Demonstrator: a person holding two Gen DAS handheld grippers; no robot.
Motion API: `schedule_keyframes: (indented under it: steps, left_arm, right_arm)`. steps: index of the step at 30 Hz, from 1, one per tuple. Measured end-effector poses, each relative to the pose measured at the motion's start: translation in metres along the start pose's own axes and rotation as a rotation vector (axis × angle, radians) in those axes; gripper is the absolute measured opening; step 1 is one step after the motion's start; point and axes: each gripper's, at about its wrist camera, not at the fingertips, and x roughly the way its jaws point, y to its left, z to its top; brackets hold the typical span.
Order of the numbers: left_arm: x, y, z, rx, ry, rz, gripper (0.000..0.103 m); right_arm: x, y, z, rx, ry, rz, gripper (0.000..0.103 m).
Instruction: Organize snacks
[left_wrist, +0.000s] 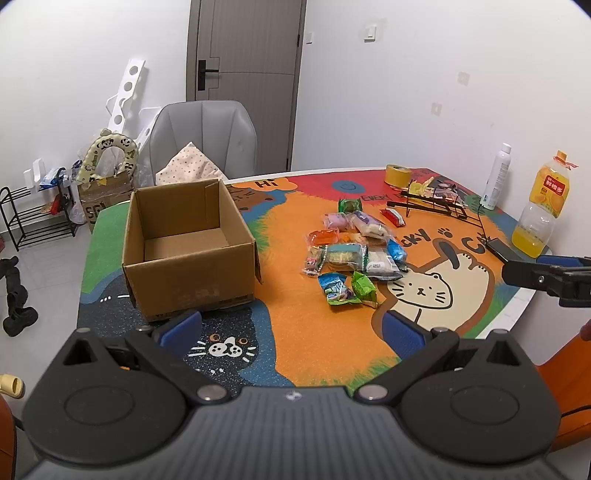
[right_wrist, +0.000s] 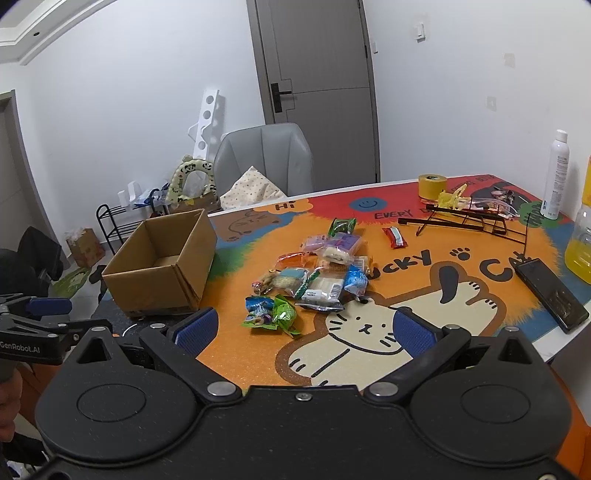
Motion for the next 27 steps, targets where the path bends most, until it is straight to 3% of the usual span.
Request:
schedule_keyframes:
  steps: [27]
  left_arm:
    - [0.012,-0.004,0.002,-0.014,-0.024,-0.038,0.103]
  right_arm:
    - [0.010,-0.010,0.001,0.021,-0.004,-0.014,0.103]
